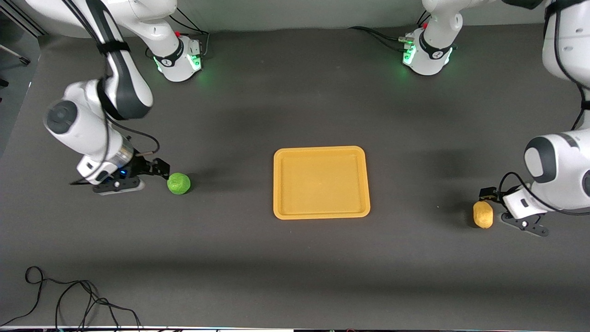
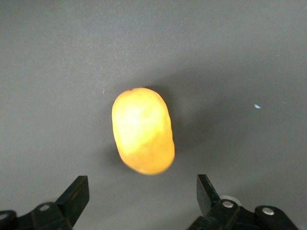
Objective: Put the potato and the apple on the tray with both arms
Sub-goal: 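Reach the right gripper to the apple while the left gripper reaches the potato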
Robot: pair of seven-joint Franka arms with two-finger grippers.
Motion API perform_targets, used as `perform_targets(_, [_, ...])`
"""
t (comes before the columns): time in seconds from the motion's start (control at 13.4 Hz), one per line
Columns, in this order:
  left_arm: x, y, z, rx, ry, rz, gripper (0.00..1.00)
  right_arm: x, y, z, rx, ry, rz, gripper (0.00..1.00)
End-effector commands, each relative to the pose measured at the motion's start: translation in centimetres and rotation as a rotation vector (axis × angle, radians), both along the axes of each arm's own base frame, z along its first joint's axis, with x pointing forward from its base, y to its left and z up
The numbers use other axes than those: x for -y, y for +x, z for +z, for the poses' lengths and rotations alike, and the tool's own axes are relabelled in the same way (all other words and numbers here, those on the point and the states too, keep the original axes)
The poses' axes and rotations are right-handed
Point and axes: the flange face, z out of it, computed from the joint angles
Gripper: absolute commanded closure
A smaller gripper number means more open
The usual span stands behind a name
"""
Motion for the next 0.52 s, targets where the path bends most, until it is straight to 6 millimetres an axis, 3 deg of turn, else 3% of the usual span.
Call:
perform_targets(0.0, [0.6,0.8,-3.2,0.008,-0.014,-0.027,0.08,0.0,-0.8,-5.3,0.024,0.014,-0.034,0.0])
perform_targets(0.15, [1.1,1.8,-2.2,0.027,-0.012,-0.032,0.34,0.0,-0.9,-8.0,0.006,0.012,-0.036,0.0])
perform_targets(0.22, [1.3,2.3,-1.1,0.03,-0.013,-0.026,0.58,0.0,-1.0,-9.0,-0.004,0.011,-0.035,0.0])
perform_targets(0.3, [2.4,2.6,-0.2,0.016,-0.022,-0.027,0.75,0.0,-1.1,-9.8,-0.01,0.01,-0.035,0.0])
perform_targets(0.37, [3.0,3.1,0.9,-0.005,-0.04,0.016,0.82,0.0,-1.1,-10.6,-0.009,0.009,-0.036,0.0])
perform_targets(0.45, [4.5,3.4,1.7,-0.031,-0.057,0.048,0.82,-0.1,-1.0,-11.8,0.002,0.01,-0.035,0.0])
